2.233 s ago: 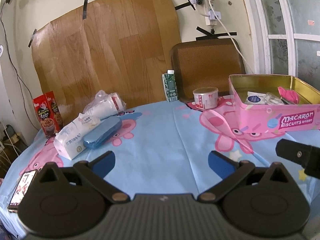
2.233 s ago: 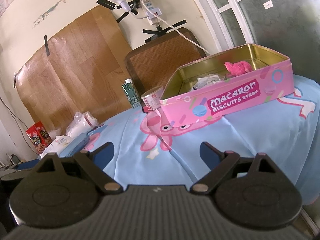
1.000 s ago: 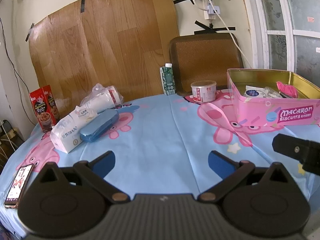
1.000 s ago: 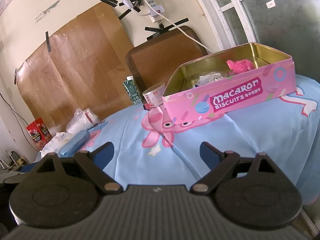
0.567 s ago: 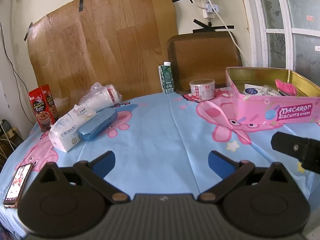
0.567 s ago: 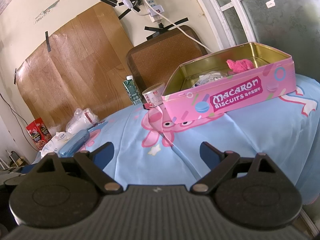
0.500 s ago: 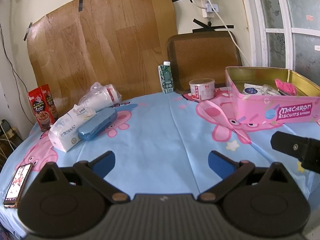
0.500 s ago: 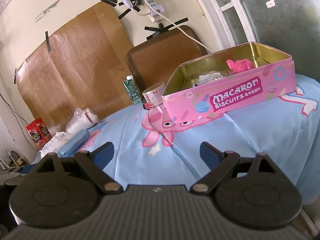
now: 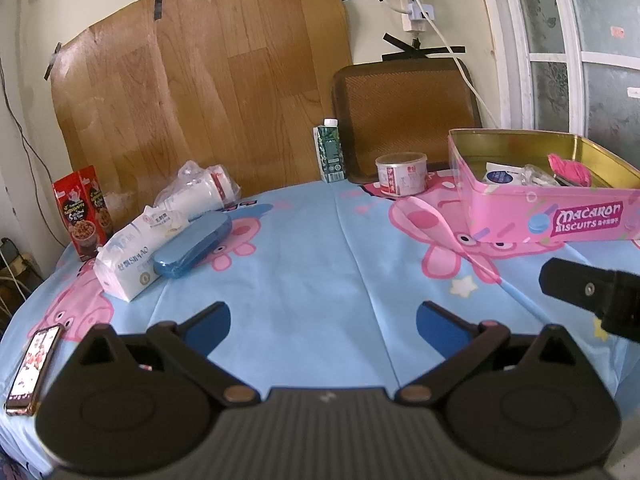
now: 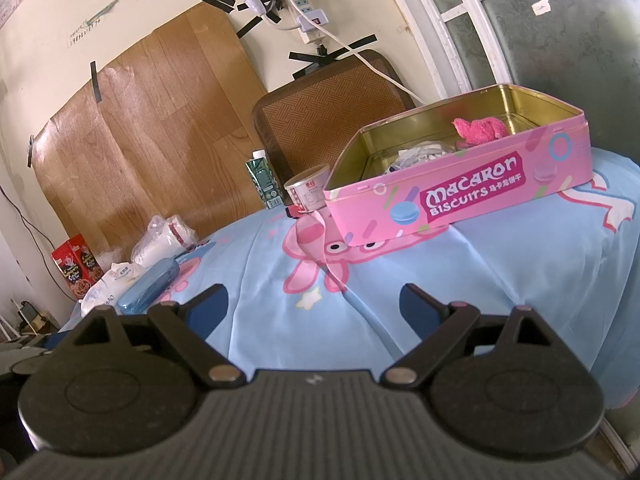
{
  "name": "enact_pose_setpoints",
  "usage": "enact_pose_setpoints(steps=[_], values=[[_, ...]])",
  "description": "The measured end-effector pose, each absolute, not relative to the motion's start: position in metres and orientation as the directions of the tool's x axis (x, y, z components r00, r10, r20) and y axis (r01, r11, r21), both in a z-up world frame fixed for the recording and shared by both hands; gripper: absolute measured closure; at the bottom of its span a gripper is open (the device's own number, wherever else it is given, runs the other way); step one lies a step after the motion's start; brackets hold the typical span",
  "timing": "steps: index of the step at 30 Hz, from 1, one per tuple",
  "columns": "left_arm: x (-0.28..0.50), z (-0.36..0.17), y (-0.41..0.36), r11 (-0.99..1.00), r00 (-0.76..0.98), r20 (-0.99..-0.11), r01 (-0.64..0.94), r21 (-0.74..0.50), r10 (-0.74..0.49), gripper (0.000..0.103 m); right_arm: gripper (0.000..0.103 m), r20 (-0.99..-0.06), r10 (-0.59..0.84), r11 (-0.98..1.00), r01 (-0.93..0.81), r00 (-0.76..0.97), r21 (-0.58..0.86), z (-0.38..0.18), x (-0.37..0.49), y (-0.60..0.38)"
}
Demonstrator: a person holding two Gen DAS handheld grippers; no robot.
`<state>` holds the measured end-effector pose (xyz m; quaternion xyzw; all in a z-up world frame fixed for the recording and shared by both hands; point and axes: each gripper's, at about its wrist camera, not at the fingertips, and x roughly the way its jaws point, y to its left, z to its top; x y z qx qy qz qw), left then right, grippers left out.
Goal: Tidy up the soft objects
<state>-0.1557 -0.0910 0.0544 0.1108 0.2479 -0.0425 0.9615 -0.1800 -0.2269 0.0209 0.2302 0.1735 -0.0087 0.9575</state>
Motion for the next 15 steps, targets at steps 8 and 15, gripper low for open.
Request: enact_pose_setpoints(steps=[8,15], values=[[-0.1553,0.0536,-0.0909,0.970,0.870,-0.492,0.146,0.193,-0.033,0.000,0.009,-0.336,0.063,0.894,0.096,0.940,0.438,0.0207,-0.1802,-0.2272],[-0.1555,0.0529,-0.0915,0.968,0.869,-0.493,0.156,0.198,-0.039,0.000,0.009,-0.336,0.063,0.894,0.097,0.940,0.438,0.0208,-0.1802,-0.2270]])
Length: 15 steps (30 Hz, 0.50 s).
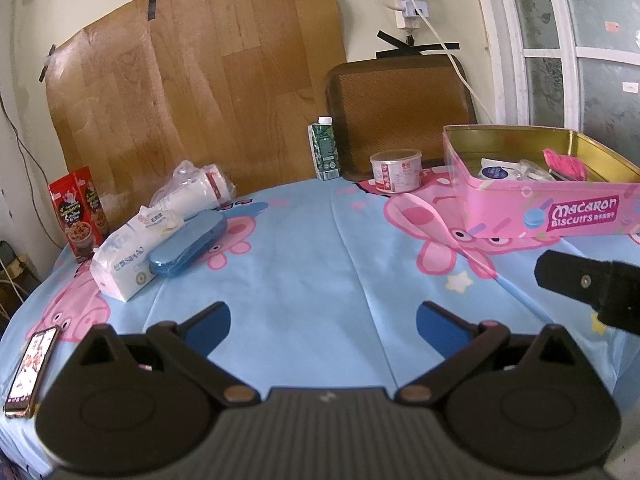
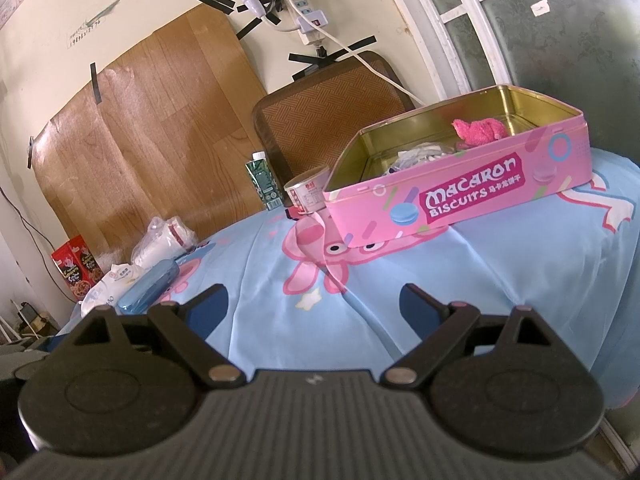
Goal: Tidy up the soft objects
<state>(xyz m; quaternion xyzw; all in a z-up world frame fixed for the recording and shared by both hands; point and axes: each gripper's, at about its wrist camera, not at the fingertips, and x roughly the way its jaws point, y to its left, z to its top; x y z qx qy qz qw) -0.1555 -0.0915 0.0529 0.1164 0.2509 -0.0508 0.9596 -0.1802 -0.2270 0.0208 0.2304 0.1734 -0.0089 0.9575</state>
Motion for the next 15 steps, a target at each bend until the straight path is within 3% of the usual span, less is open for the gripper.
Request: enact_pose_setpoints(steps=[15], values=[[-0.1550,0.0509,-0.0924,0.965,0.862,-0.504,0.175,0.197,-0.053,0.000,0.008,-0.335,0.060,0.894,0.099,0.940,0.437,0.0204,-0.1803,-0.2270]])
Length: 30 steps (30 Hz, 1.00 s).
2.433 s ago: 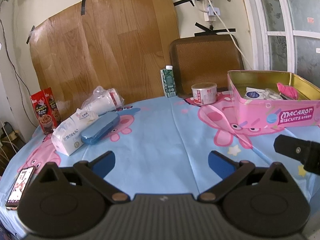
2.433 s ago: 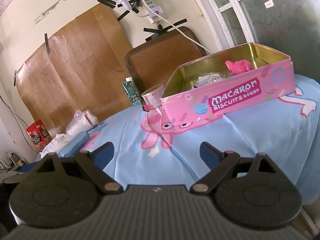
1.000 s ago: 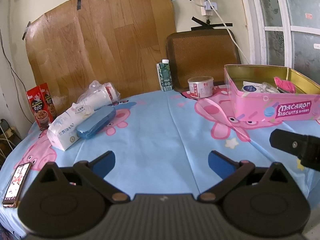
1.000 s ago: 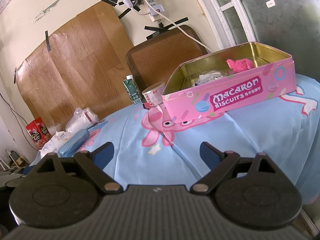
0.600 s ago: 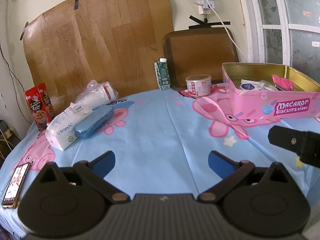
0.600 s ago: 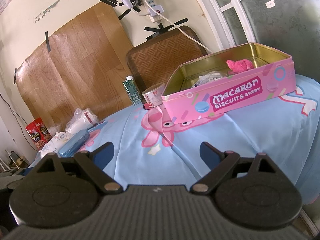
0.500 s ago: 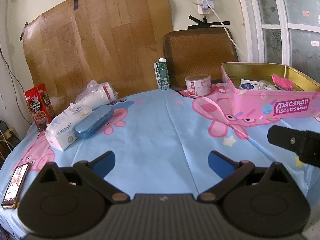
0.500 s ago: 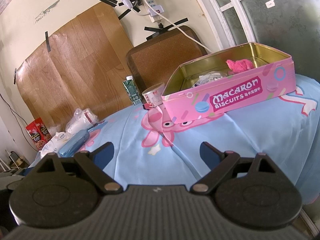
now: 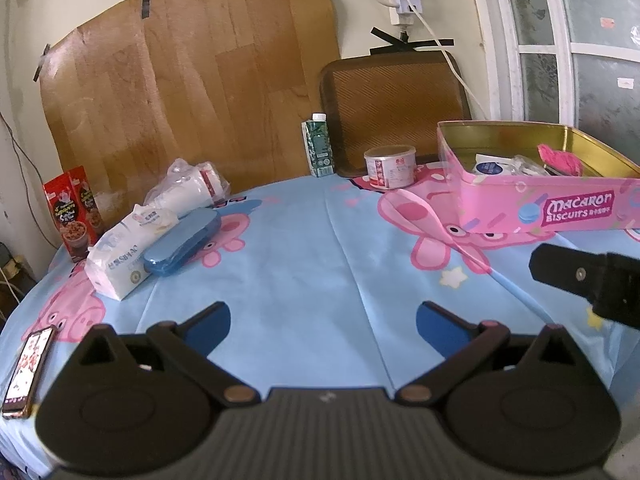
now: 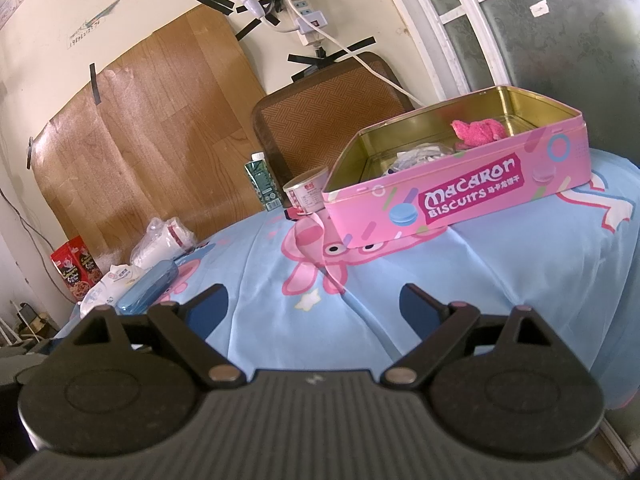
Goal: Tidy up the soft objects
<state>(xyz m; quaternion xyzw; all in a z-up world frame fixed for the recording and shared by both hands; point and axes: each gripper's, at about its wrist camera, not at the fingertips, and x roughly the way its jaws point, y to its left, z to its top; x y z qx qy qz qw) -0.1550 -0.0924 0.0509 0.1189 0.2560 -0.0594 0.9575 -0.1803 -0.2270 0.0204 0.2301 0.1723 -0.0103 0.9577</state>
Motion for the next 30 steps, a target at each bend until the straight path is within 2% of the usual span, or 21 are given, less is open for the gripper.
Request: enact_pose_setpoints(steps=[15,25,30], values=[[-0.155,0.048,-0.095,0.958,0.853,-0.517,0.200,0.204,-0.069,0.000,0.008,-0.337,0.043,0.894,0.114,0.940,0.433,0.020,-0.181,-0.226],[-0.141,0.035,-0.102,0.953,0.797,-0.591,0.260,0.152,-0.123,0.000,0.008,-0.374,0.004,0.887,0.169,0.927,0.429,0.010,-0.179,-0.233],[-0.141,0.035,-0.104,0.945,0.808,-0.568,0.289,0.150,-0.157,0.000,0.008,-0.379,-0.029,0.895,0.192,0.925,0.402,0.006,-0.175,-0.232]])
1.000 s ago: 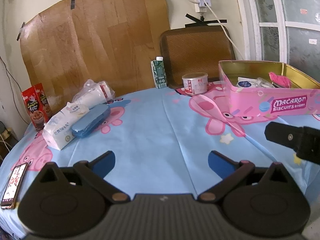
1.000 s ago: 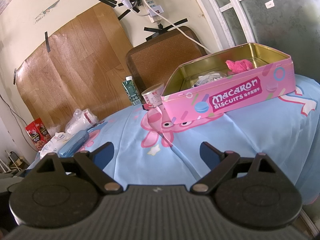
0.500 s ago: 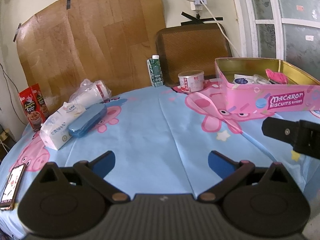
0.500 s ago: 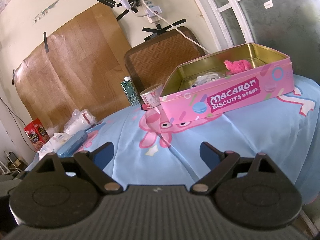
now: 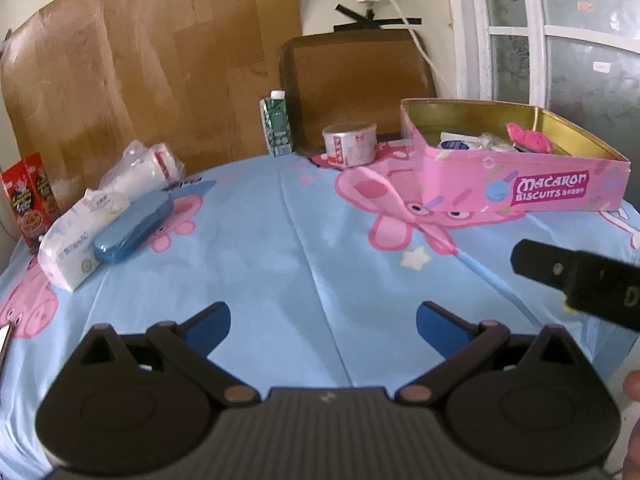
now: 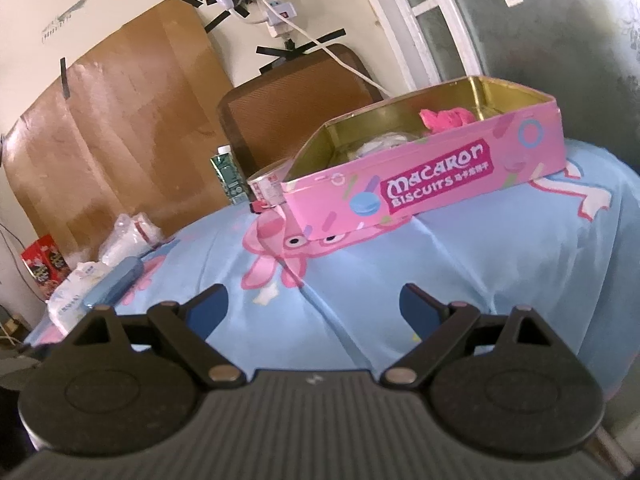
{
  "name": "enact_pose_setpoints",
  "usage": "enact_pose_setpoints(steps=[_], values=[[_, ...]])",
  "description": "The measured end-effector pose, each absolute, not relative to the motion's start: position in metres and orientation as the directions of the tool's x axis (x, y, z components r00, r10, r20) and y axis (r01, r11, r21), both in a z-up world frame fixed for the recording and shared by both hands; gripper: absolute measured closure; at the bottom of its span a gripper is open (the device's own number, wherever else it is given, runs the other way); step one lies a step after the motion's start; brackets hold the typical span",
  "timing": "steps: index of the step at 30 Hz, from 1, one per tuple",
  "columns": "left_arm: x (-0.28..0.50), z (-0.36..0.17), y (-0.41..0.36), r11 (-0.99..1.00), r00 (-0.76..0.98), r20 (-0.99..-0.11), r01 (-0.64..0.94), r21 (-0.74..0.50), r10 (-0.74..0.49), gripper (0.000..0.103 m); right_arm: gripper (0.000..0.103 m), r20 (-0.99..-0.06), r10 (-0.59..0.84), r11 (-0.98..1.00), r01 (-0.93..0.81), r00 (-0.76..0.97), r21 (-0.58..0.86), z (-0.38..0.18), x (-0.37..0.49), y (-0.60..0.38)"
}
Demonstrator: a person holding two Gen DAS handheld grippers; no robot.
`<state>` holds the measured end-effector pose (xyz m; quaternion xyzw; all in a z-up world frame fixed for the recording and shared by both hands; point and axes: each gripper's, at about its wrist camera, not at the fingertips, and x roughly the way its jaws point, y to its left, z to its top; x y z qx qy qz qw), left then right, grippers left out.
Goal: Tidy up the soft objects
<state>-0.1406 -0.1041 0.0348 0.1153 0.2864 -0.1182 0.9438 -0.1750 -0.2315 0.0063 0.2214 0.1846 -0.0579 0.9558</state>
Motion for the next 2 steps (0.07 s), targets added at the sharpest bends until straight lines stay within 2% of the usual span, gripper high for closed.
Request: enact_pose_setpoints(steps=[2], values=[[-0.1368,0.0343,-0.1047,0.946,0.806,-0.571,0.290,0.148,-0.157,0.000,0.008,-0.373,-0.041,0.902,0.195,0.927,0.385,0.0061,-0.1727,-0.2289]])
